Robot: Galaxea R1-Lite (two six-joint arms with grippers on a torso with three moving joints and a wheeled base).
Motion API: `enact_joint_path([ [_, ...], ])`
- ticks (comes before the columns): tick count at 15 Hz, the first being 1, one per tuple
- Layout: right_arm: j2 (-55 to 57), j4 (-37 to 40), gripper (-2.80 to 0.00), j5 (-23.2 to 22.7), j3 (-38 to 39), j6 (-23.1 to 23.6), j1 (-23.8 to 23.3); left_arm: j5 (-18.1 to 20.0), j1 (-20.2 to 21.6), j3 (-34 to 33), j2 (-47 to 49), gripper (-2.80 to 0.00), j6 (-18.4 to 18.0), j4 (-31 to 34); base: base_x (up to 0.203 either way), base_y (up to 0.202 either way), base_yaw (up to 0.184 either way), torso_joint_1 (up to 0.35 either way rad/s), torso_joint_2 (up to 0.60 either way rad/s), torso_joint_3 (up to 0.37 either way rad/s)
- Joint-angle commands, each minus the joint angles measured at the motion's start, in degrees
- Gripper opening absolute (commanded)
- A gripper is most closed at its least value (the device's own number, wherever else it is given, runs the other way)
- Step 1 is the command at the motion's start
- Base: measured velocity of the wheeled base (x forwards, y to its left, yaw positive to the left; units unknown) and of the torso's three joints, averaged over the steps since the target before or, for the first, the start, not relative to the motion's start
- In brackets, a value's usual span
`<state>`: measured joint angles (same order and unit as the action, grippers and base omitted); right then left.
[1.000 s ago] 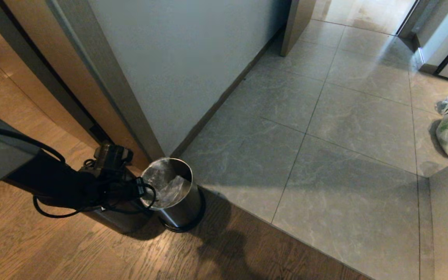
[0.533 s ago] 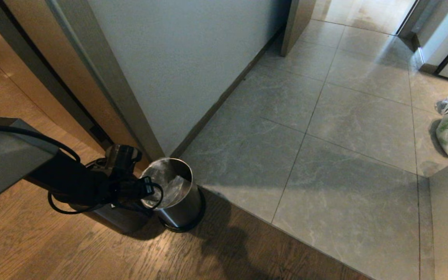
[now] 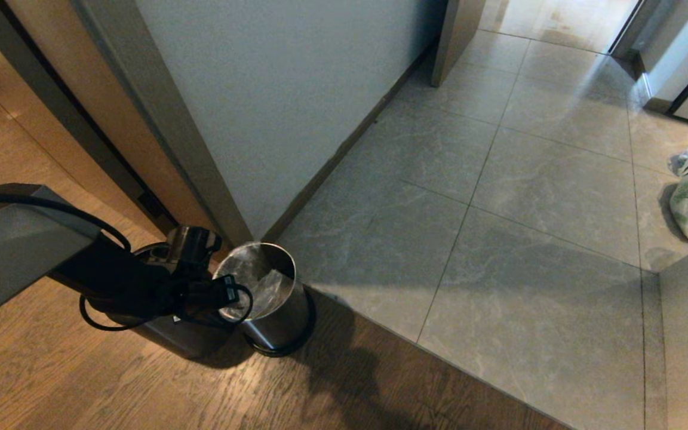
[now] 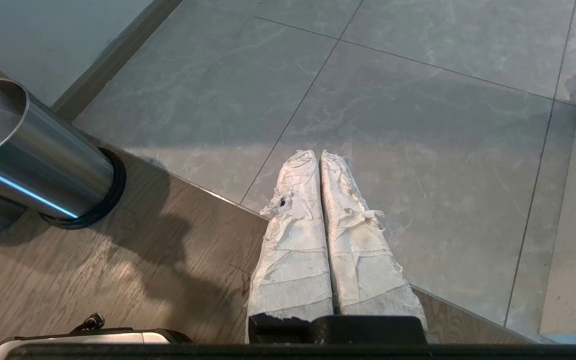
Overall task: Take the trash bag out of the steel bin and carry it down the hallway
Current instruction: Pick up the trash bag
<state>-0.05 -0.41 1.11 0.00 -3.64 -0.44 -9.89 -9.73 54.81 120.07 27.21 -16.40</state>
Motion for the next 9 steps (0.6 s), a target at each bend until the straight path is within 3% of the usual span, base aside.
enact_joint_path([
  [1, -0.04, -0.02, -2.8, 0.03, 0.09, -0.05, 0.0, -0.13, -0.47, 0.38, 0.52, 0.0, 0.38, -0.13, 0.0, 0.0, 0.0, 0.0, 0.0, 0.0],
  [9, -0.04, -0.02, -2.8, 0.03, 0.09, -0.05, 0.0, -0.13, -3.38, 0.83, 2.01, 0.0, -0.39, 0.02, 0.0, 0.0, 0.0, 0.0, 0.0, 0.0],
])
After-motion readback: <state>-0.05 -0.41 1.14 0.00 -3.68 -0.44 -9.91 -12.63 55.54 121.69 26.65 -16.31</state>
